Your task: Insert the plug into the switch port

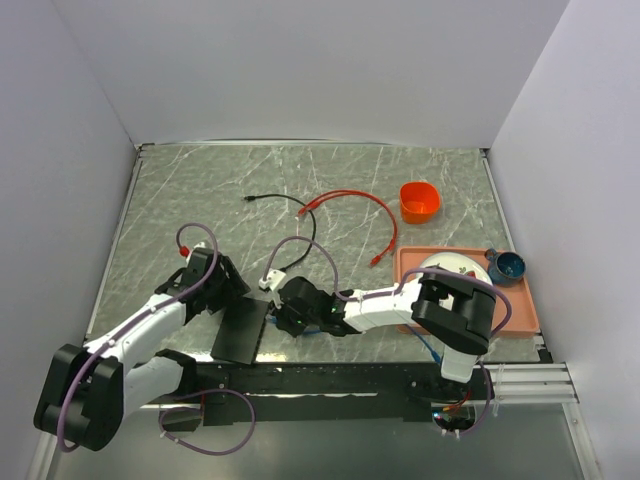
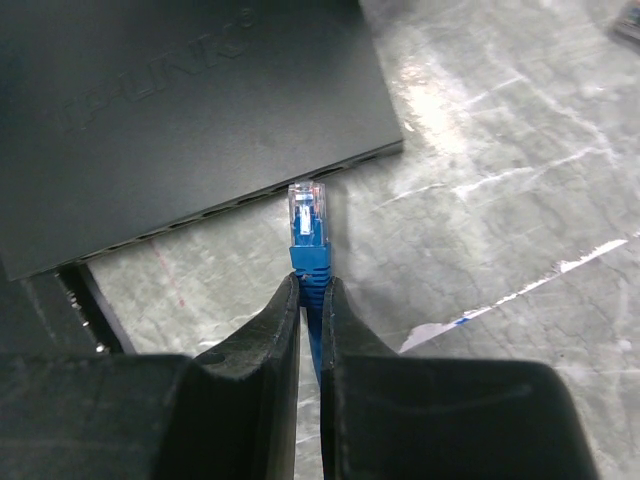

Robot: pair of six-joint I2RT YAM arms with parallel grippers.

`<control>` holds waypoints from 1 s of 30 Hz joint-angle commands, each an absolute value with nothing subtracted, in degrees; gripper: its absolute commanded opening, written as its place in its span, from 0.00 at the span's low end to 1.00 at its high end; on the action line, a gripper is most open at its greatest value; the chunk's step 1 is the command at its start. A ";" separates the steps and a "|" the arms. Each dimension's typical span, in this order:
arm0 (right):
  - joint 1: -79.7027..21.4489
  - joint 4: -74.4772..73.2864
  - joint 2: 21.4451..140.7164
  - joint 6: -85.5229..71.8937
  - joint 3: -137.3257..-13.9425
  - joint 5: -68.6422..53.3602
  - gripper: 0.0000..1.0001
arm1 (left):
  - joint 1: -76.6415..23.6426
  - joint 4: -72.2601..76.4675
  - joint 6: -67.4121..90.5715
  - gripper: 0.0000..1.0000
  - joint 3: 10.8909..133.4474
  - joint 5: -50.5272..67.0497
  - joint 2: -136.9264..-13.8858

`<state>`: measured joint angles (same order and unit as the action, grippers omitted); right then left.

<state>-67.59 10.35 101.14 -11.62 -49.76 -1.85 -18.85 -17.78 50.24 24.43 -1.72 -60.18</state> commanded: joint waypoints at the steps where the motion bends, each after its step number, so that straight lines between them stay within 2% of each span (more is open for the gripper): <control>1: -67.76 12.57 100.72 -11.95 -48.52 3.34 0.00 | -18.98 -15.47 49.57 0.70 23.38 -0.53 -61.87; 10: -67.94 9.85 102.04 -10.37 -50.36 5.89 0.00 | -19.07 -13.97 49.13 0.68 23.38 1.76 -63.19; 30: -70.84 4.58 106.43 -7.65 -55.37 4.13 0.00 | -18.98 -8.79 52.56 0.69 21.18 6.33 -62.49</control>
